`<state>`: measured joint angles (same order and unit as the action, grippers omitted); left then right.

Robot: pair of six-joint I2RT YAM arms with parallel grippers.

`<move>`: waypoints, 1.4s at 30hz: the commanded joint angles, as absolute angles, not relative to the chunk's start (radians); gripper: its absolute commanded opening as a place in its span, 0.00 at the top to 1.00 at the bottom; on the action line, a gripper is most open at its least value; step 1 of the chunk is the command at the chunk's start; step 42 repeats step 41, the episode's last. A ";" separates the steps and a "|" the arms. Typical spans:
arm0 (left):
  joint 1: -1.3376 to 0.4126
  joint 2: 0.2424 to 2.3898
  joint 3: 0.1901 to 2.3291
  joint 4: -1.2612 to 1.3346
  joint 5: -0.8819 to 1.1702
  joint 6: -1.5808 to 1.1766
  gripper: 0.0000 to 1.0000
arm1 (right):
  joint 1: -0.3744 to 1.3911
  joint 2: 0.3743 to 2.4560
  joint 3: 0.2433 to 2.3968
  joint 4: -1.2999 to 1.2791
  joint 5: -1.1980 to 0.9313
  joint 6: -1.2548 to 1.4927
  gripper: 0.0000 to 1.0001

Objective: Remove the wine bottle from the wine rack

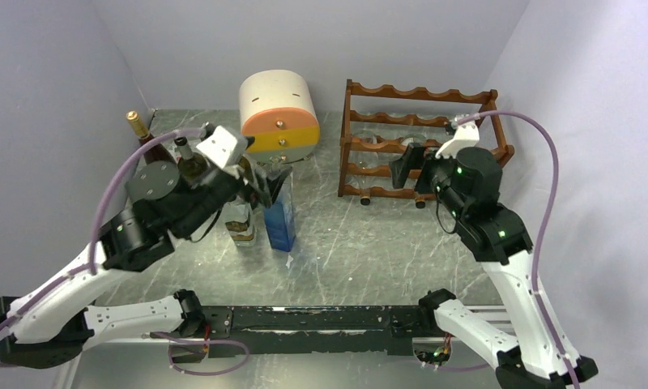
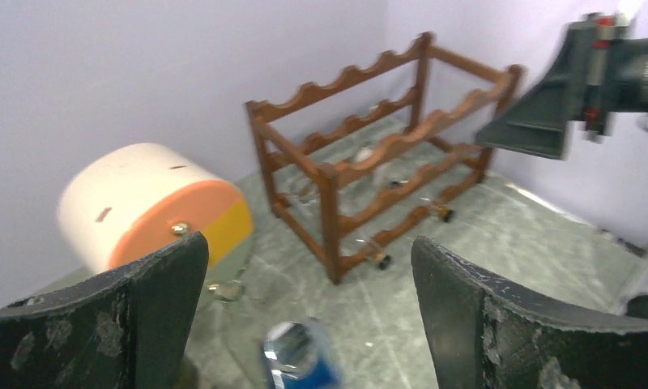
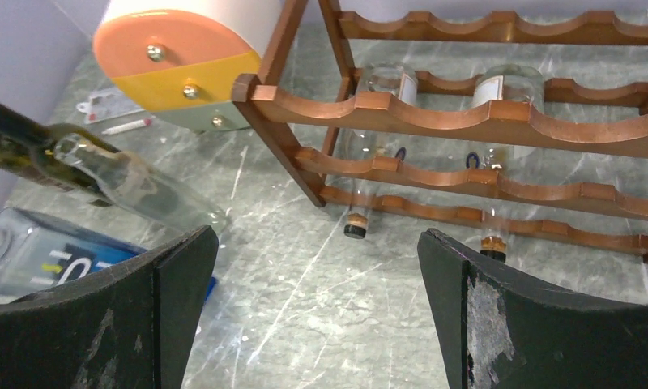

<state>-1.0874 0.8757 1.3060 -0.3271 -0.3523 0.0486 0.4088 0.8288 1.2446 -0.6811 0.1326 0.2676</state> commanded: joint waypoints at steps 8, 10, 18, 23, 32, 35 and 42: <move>-0.324 1.046 1.404 -0.202 0.167 -0.016 0.02 | 0.407 0.886 1.222 -0.476 0.274 0.236 0.00; -0.155 1.039 1.383 -0.162 0.277 -0.073 0.02 | 0.388 0.899 1.218 -0.449 0.278 0.223 0.00; 0.112 0.874 1.221 -0.066 0.321 -0.083 0.02 | 0.217 0.860 1.246 -0.449 0.130 0.189 0.00; 0.100 0.736 1.120 -0.050 0.340 -0.075 0.02 | 0.217 0.816 1.283 -0.526 0.208 0.153 0.00; 0.100 0.585 1.036 -0.019 0.469 -0.136 0.02 | 0.218 0.709 1.288 -0.504 0.190 0.147 0.00; 0.095 0.582 1.071 -0.062 0.480 -0.122 0.02 | 0.217 0.685 1.292 -0.496 0.205 0.150 0.00; 0.044 0.575 1.088 -0.095 0.455 -0.092 0.02 | 0.217 0.653 1.280 -0.500 0.206 0.153 0.00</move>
